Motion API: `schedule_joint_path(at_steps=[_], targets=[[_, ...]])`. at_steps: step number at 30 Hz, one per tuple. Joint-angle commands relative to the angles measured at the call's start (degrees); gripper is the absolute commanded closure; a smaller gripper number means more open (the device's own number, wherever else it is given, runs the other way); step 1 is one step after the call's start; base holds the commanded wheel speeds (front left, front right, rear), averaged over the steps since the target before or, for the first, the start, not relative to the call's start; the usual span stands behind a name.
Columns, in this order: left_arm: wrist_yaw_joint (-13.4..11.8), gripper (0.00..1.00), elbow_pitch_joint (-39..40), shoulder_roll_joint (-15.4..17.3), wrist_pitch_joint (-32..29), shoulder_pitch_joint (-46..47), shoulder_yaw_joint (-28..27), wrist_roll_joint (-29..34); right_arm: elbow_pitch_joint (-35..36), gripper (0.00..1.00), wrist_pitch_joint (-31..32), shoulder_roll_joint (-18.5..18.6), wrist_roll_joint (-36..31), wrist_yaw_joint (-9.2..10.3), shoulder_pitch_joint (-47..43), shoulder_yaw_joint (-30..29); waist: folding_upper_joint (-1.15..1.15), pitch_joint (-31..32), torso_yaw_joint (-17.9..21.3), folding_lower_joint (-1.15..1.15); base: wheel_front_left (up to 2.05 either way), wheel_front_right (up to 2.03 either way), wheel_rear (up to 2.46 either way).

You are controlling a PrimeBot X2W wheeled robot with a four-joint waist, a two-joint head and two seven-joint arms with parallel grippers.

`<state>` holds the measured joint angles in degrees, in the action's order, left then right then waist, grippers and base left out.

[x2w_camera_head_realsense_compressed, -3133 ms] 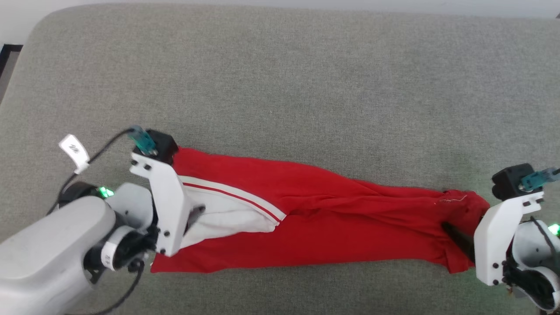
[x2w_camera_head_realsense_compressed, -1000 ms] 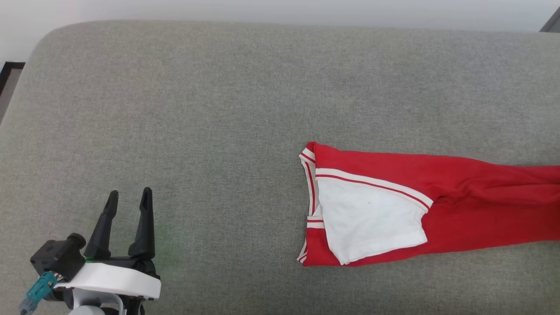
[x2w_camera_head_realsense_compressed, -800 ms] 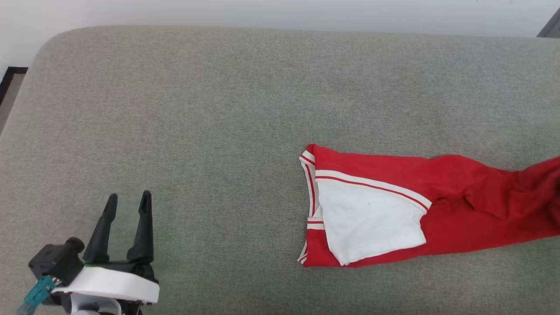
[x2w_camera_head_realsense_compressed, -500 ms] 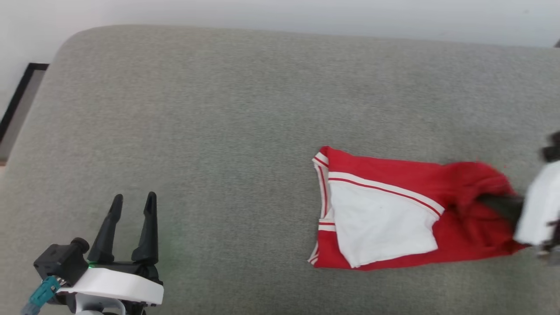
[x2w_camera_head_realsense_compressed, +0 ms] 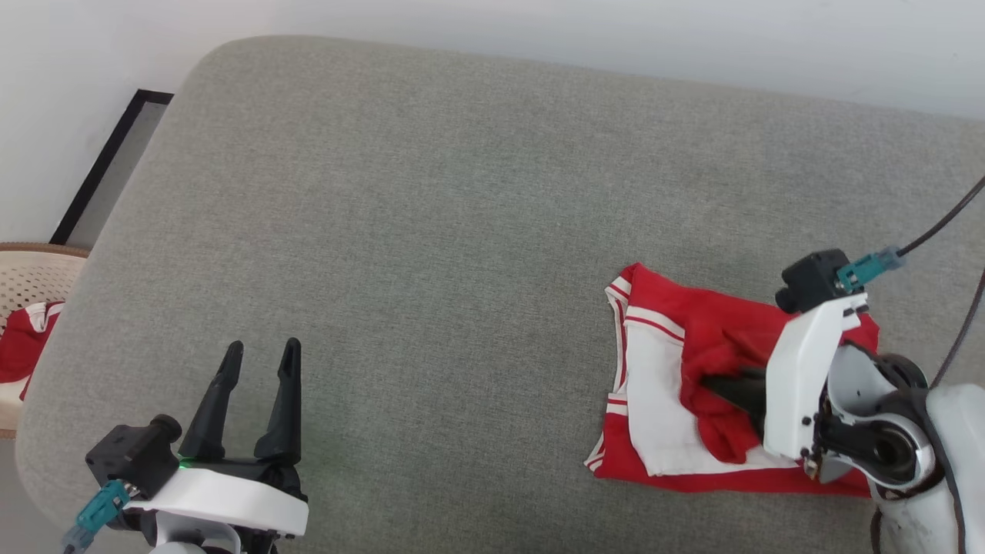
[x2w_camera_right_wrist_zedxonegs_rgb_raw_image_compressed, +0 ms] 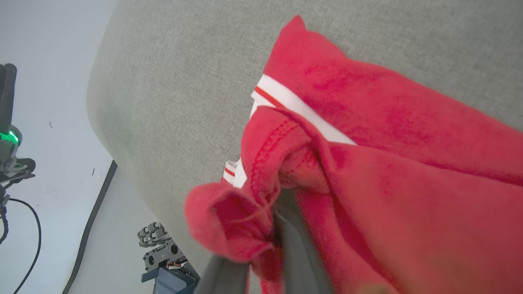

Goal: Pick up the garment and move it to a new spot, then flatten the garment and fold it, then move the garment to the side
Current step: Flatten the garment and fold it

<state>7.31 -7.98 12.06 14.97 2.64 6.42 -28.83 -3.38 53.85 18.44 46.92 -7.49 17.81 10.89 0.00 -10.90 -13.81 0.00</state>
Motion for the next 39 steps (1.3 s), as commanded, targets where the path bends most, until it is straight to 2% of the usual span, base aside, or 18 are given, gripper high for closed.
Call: schedule_joint_path(at_steps=[1,5,11,19,22,29,39], targets=[[0.17,0.0,0.2,-0.18,0.27,0.67,-0.29,-0.74,-0.62,0.0,-1.41,0.0,-0.06,0.0,1.02,0.32,0.0,0.2,-0.08,0.0,0.0,0.0,0.0],[0.17,0.0,0.34,0.02,0.28,-0.05,-0.88,-1.09,-1.0,0.0,-2.26,-0.17,1.31,0.0,1.83,1.02,0.0,0.73,0.42,0.0,0.0,0.0,0.0],[0.17,0.0,0.67,0.53,0.28,-0.95,-1.94,-1.32,1.65,0.0,-4.32,1.78,1.74,0.0,2.67,0.38,0.0,1.53,2.5,0.0,0.0,0.0,0.0],[0.17,0.0,1.32,1.64,0.28,-2.09,-3.55,-1.25,5.5,0.0,-11.54,4.68,0.71,0.0,2.13,-2.77,0.0,2.5,6.55,0.0,0.0,0.0,0.0],[0.17,0.0,1.43,1.77,0.27,-2.67,-4.14,-1.13,6.35,0.0,-16.39,6.01,-0.3,0.0,1.36,-2.94,0.0,3.15,8.2,0.0,0.0,0.0,0.0],[0.17,0.0,1.86,2.34,0.27,-4.21,-5.6,-0.37,5.44,0.0,-33.41,9.41,-4.83,0.0,-2.29,-1.49,0.0,5.26,11.65,0.0,0.0,0.0,0.0],[0.17,0.0,2.39,2.7,0.28,-7.77,-7.18,0.91,-4.28,0.0,-55.94,9.75,-12.47,0.0,-10.57,-0.09,0.0,9.54,14.1,0.0,0.0,0.0,0.0]])
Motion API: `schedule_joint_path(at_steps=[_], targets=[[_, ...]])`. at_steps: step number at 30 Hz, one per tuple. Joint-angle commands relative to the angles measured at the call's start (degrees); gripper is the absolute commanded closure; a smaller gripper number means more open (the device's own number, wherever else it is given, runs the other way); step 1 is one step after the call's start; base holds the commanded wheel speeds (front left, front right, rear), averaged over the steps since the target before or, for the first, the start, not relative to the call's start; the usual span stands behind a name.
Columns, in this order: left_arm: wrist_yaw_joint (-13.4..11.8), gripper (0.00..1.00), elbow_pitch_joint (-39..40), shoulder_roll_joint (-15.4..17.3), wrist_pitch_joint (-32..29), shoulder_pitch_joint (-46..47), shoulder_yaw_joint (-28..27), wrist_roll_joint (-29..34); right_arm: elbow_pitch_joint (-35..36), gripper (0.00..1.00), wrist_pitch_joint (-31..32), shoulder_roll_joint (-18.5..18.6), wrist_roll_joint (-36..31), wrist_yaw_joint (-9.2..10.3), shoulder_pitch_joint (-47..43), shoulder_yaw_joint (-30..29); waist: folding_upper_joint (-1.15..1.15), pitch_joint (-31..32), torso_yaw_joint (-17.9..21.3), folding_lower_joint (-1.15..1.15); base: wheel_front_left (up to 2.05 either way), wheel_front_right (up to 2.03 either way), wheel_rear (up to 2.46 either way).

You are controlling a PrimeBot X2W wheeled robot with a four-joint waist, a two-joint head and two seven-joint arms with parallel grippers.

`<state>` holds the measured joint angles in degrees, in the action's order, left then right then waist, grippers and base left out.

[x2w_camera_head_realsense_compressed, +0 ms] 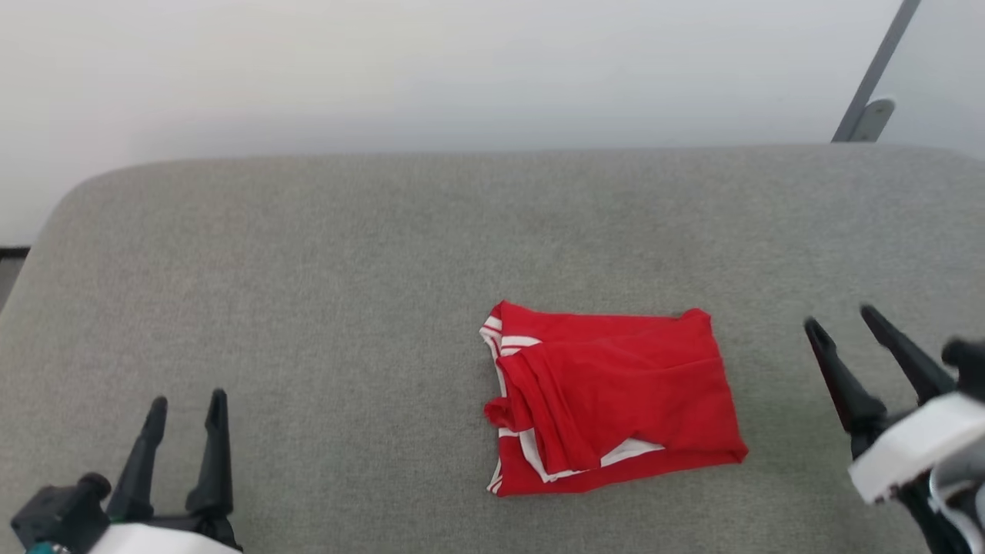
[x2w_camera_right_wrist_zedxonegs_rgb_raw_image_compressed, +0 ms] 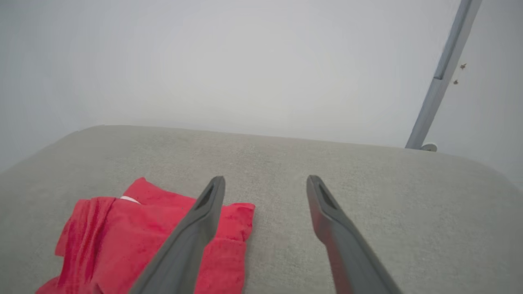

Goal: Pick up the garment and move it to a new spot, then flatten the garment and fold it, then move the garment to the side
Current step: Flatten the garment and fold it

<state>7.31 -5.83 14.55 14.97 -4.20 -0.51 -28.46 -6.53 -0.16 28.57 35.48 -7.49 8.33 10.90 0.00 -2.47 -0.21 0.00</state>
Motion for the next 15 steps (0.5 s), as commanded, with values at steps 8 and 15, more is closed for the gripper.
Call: schedule_joint_path(at_steps=[8,15], targets=[[0.18,0.0,-1.25,1.52,0.28,-3.97,0.81,0.21,-9.39,0.0,-12.46,-2.44,-6.62,0.0,-4.25,-0.83,0.0,2.96,1.0,0.0,0.0,0.0,0.0],[0.17,0.0,-3.49,2.09,0.28,-5.21,0.46,-0.71,-12.3,0.0,-14.87,-4.45,-9.74,0.0,-6.01,-2.58,0.0,3.94,0.55,0.0,0.0,0.0,0.0]])
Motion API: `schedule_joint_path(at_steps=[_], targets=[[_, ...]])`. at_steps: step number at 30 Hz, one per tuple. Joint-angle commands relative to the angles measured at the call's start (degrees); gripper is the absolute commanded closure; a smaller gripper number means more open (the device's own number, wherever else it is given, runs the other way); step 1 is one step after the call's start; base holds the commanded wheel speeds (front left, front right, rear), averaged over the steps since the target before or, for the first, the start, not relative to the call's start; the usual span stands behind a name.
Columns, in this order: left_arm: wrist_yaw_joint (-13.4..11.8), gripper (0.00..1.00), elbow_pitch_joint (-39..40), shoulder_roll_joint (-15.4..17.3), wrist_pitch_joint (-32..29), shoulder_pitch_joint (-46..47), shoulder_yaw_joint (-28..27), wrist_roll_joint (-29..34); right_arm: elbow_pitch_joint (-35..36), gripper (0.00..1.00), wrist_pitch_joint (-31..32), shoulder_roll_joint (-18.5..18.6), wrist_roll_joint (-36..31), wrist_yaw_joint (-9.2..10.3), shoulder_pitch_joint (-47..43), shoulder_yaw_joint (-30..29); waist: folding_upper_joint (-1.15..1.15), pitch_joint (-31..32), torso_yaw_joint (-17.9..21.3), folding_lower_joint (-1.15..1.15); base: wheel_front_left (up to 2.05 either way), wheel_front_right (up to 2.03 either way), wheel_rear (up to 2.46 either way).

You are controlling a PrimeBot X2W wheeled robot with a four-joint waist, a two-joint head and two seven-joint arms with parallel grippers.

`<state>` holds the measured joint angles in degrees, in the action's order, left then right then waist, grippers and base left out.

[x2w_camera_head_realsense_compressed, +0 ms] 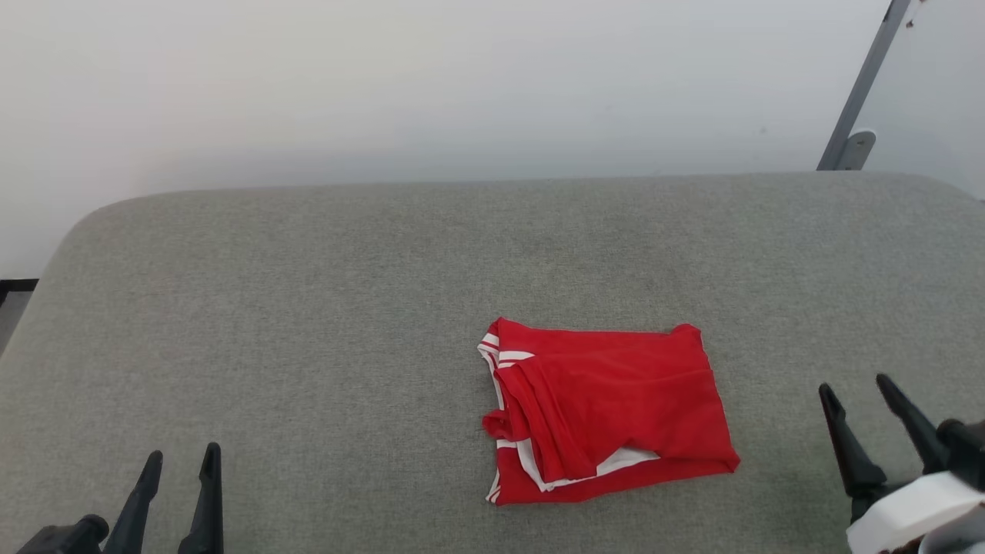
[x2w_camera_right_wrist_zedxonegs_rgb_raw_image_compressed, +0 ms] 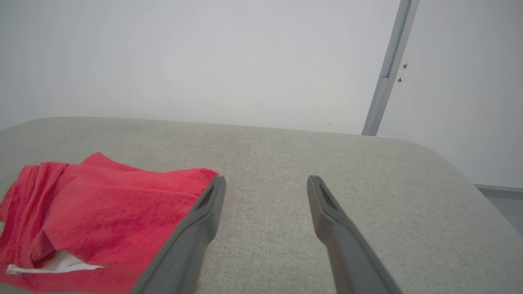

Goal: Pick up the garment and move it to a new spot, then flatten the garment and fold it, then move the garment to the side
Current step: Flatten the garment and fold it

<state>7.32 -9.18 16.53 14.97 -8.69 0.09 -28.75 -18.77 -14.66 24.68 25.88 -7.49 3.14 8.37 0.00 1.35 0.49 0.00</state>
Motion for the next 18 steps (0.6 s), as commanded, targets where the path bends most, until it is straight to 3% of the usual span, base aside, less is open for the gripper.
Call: schedule_joint_path(at_steps=[1,18], targets=[[0.16,0.0,-0.41,0.05,0.28,-0.85,-0.17,-0.68,-0.13,0.0,-0.54,-0.96,-0.45,0.0,-1.1,-0.63,0.0,0.26,-0.32,0.0,0.0,0.0,0.0],[0.16,0.0,-1.92,-0.81,0.28,0.05,-1.21,-2.11,4.79,0.0,-0.56,-7.95,-4.61,0.0,-7.16,-8.01,0.0,0.32,-2.62,0.0,0.0,0.0,0.0]])
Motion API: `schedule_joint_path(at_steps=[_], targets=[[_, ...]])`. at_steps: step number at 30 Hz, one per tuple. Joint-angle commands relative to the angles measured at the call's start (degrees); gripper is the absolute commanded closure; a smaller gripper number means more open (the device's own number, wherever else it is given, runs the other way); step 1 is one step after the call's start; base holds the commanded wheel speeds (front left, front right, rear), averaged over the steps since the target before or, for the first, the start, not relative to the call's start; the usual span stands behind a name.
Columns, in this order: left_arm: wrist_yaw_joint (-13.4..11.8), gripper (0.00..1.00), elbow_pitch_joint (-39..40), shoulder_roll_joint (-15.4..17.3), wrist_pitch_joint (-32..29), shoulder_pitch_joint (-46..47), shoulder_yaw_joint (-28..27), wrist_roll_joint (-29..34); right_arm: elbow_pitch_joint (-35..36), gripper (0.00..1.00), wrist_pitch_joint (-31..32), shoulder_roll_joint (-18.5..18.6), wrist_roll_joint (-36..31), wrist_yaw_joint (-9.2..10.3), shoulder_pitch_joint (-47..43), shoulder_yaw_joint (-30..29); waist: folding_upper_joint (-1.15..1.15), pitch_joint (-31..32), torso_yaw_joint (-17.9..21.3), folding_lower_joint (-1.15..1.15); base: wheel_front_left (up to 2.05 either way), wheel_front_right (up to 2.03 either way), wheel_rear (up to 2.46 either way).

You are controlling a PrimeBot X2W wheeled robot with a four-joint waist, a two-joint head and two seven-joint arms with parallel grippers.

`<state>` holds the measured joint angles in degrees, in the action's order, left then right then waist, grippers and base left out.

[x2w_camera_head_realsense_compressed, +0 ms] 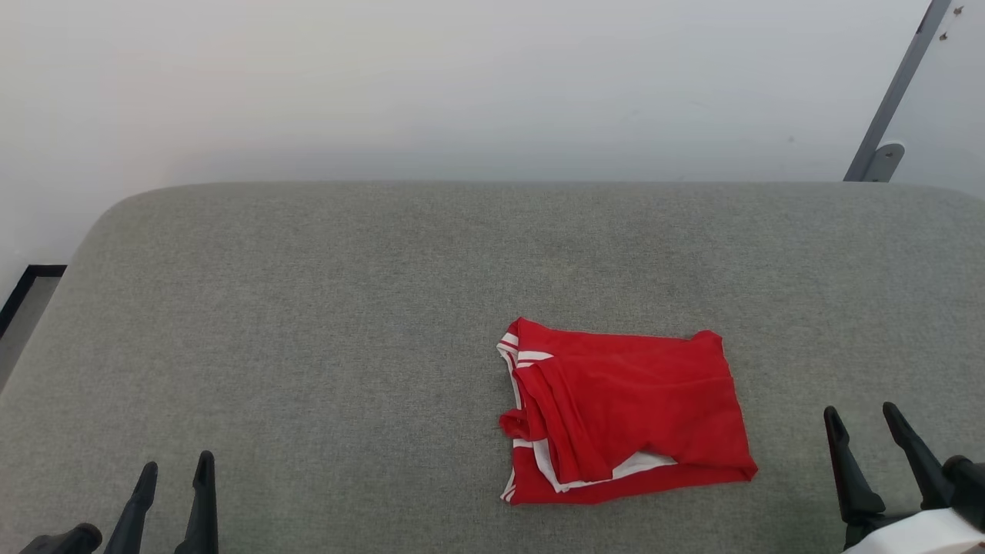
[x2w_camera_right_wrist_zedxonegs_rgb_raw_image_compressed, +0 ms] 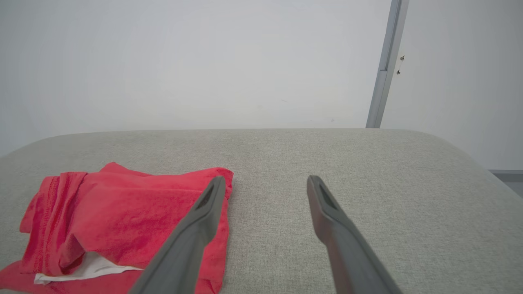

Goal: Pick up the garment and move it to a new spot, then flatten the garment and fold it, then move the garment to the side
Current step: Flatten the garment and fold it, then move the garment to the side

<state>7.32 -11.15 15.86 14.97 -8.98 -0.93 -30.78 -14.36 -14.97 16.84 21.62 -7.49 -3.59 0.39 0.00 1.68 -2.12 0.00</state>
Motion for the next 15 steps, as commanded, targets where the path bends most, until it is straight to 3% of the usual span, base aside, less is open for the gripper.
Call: schedule_joint_path(at_steps=[1,15], targets=[[0.16,0.0,0.09,-0.18,0.28,0.36,-0.24,-0.14,0.45,0.0,-0.25,-0.36,-0.67,0.0,-0.59,-0.05,0.0,-0.03,0.0,0.0,0.0,0.0,0.0],[0.16,0.0,-0.32,0.17,0.28,0.59,0.34,1.21,0.77,0.0,-0.26,-1.46,-1.19,0.0,-1.51,-0.82,0.0,-0.44,-0.37,0.0,0.0,0.0,0.0]])
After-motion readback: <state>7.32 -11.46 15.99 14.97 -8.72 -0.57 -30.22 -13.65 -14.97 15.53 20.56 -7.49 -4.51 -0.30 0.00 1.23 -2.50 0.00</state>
